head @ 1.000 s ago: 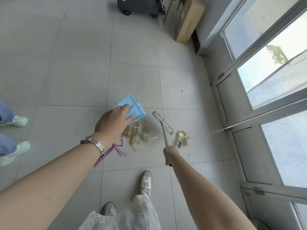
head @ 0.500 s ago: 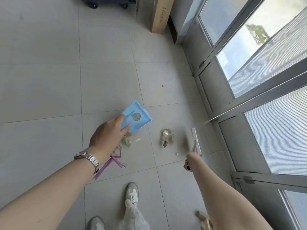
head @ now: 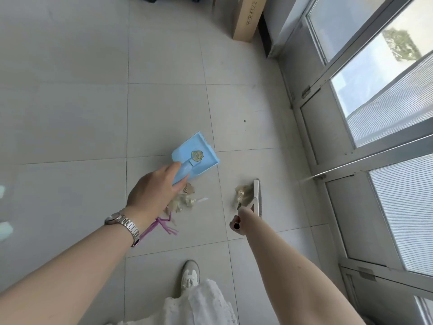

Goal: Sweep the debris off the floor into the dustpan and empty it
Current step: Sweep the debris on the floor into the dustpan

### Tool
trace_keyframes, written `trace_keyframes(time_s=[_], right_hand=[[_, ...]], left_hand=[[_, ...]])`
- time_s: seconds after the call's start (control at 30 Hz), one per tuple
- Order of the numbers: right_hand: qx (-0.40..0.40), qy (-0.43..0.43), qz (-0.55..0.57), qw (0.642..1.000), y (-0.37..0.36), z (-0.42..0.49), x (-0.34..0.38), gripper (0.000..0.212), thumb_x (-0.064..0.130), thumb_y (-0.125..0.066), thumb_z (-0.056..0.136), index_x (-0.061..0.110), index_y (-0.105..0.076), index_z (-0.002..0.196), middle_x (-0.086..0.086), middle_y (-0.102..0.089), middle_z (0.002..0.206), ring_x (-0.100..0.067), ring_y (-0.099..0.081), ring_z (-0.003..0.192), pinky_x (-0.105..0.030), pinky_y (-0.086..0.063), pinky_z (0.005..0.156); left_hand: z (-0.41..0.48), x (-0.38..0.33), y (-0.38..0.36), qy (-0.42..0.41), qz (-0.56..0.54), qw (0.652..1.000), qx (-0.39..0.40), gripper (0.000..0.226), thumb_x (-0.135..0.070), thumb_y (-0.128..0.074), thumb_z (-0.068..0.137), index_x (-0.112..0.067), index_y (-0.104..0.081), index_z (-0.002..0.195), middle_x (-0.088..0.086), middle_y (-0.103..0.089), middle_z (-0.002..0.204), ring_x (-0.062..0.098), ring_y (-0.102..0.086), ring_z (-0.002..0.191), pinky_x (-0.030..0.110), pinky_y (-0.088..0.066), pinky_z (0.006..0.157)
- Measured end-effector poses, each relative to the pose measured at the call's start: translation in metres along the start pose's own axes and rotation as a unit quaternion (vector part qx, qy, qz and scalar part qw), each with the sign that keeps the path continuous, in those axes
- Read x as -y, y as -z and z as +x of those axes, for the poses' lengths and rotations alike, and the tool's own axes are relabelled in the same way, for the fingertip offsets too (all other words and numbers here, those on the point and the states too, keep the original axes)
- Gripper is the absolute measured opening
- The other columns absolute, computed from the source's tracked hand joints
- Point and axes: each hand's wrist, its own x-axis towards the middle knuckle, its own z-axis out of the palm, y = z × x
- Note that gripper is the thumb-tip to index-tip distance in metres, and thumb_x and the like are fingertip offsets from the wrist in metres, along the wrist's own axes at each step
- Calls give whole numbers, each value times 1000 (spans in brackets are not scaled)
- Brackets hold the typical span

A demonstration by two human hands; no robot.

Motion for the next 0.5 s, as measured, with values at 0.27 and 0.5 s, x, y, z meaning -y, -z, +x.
trace_keyframes(time_s=[0.27,0.5], right_hand=[[18,-13,-55,998,-72,-32,-80,29,12,-38,97,6,-37,69,-5,-36,64,-12,-29,50,-9,-33,37],[62,-15,-85,994,-147,-70,-178,27,13,-34,96,5,-38,71,-5,-36,64,-11,-27,49,-7,-31,36]], left_hand=[[-29,71,44,20,-3,999,-39,27,-40,-52,92,-15,-56,101,7,-59,77,35,-55,67,38,-48,54],[-79,141,102,15,3,998,-66,25,-39,-53,92,-15,-55,99,9,-59,76,37,-55,67,39,-48,53]])
